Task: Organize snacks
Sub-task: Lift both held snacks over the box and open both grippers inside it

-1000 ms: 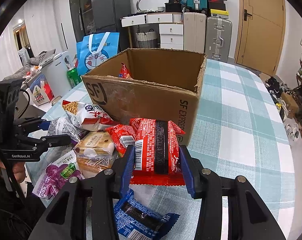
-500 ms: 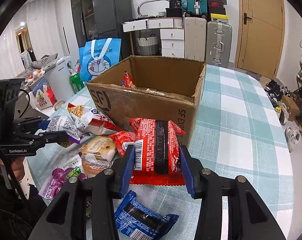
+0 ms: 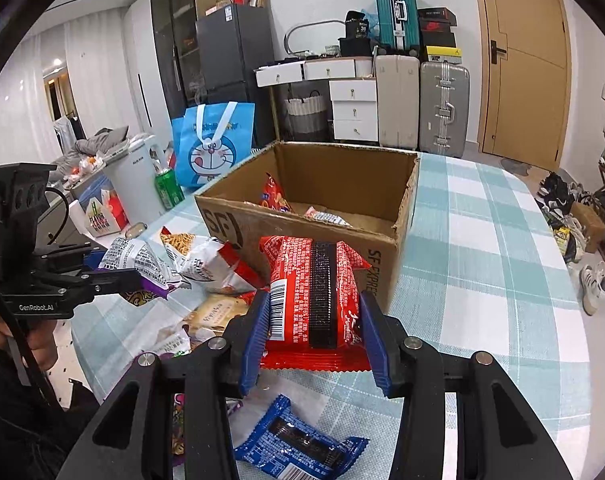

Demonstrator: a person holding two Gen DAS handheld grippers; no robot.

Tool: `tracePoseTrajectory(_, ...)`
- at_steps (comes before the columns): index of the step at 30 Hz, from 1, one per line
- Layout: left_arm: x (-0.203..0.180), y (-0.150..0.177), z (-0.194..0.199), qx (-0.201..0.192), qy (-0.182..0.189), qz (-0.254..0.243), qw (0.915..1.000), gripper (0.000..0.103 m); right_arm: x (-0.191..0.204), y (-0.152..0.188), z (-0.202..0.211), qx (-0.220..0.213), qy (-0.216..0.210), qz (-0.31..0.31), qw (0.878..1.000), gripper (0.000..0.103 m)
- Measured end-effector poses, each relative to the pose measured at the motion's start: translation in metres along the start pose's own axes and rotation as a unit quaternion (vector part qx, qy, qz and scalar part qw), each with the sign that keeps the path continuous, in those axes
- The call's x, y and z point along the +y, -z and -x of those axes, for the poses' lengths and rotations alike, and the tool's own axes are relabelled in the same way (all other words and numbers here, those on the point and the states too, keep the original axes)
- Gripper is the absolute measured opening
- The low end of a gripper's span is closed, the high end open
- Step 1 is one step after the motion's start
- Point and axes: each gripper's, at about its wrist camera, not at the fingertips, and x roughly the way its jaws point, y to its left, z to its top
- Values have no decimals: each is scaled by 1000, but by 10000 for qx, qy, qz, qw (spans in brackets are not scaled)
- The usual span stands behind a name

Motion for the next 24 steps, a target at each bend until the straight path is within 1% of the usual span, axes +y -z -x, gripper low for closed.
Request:
tracePoseTrajectory(4, -6, -4, 10, -169, 57, -1, 9998, 45, 0, -2, 2, -91, -51, -29, 9999, 45)
tracePoseTrajectory(13, -16, -19, 29, -577, -31, -28, 9983, 45, -8, -6, 13, -410, -145, -286, 9986, 45)
tracePoseTrajectory(20, -23, -43, 37, -931, -58, -2, 9956, 45, -8, -14, 20, -662, -163, -362, 9970, 45)
tracePoseTrajectory(24, -27, -60, 32, -1003, -112, 5, 9949, 45, -8, -20, 19, -712, -167, -367, 9966, 45)
